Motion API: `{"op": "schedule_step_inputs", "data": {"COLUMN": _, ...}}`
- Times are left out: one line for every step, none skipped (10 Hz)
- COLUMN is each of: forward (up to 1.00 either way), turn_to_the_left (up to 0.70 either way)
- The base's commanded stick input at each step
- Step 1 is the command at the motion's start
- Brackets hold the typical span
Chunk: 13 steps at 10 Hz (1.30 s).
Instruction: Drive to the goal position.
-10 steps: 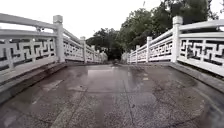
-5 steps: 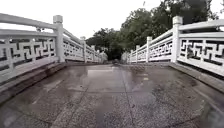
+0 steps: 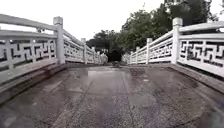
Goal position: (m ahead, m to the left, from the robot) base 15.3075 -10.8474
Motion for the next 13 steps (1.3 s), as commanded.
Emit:
{"op": "schedule_step_inputs", "data": {"forward": 0.45, "turn_to_the_left": 0.03}}
{"op": "schedule_step_inputs", "data": {"forward": 0.45, "turn_to_the_left": 0.03}}
{"op": "schedule_step_inputs", "data": {"forward": 0.44, "turn_to_the_left": 0.13}}
{"op": "schedule_step_inputs", "data": {"forward": 0.44, "turn_to_the_left": 0.27}}
{"op": "schedule_step_inputs", "data": {"forward": 0.44, "turn_to_the_left": 0.27}}
{"op": "schedule_step_inputs", "data": {"forward": 0.44, "turn_to_the_left": 0.12}}
{"op": "schedule_step_inputs", "data": {"forward": 0.44, "turn_to_the_left": 0.03}}
{"op": "schedule_step_inputs", "data": {"forward": 0.44, "turn_to_the_left": 0.03}}
{"op": "schedule_step_inputs", "data": {"forward": 0.45, "turn_to_the_left": 0.03}}
{"op": "schedule_step_inputs", "data": {"forward": 0.05, "turn_to_the_left": 0.01}}
{"op": "schedule_step_inputs", "data": {"forward": 0.03, "turn_to_the_left": 0.01}}
{"op": "schedule_step_inputs", "data": {"forward": 0.03, "turn_to_the_left": 0.01}}
{"op": "schedule_step_inputs", "data": {"forward": 0.03, "turn_to_the_left": 0.01}}
